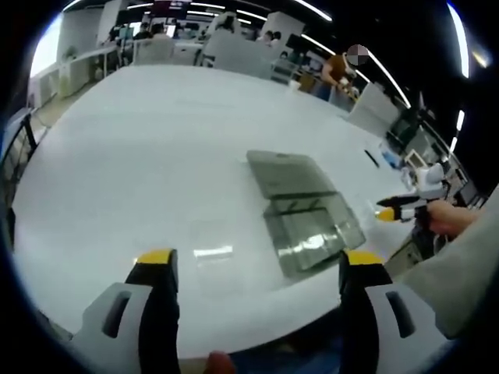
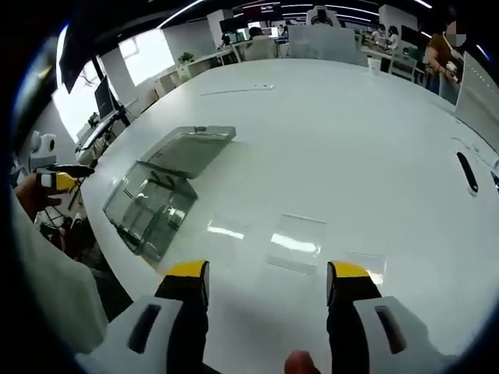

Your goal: Insert the divider into the dual guide fixture by aligning both edges with the guide slots and pushing it downward to the bottom, including one-sided entry, uneven engagement, binding, and posture correction.

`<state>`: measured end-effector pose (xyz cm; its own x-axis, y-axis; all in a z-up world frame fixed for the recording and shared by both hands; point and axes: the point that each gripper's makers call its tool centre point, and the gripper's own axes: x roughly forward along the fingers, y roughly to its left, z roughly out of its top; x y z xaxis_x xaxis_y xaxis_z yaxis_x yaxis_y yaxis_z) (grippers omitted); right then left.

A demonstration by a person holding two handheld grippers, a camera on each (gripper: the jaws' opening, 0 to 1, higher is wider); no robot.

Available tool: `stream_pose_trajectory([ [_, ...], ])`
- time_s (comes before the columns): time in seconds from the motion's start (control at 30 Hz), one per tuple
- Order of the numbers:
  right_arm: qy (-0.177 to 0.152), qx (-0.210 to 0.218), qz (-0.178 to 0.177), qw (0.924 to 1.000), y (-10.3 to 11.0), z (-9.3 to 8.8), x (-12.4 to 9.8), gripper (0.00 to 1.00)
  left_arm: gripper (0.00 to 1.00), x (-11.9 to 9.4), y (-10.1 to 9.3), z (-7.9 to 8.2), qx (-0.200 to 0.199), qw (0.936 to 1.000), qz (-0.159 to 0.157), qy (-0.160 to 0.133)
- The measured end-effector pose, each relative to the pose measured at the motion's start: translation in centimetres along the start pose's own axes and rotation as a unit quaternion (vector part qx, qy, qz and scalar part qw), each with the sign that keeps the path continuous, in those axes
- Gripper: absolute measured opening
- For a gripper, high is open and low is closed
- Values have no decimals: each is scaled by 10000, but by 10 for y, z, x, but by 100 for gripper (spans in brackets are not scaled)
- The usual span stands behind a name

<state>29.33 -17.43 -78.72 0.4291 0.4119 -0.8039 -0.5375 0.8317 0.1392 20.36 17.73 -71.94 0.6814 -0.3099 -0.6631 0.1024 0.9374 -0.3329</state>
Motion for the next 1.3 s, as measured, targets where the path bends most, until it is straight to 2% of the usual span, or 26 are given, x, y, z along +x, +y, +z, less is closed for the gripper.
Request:
stream_pose_trajectory([
  [0.87,338,47,-165,9993,-13,-6,19,48,82,0,9,-2,-87,9999,44,38],
  [1.3,496,110,-239,9984,-16,-12,24,46,82,4,12,-1,-120,9999,21,66],
])
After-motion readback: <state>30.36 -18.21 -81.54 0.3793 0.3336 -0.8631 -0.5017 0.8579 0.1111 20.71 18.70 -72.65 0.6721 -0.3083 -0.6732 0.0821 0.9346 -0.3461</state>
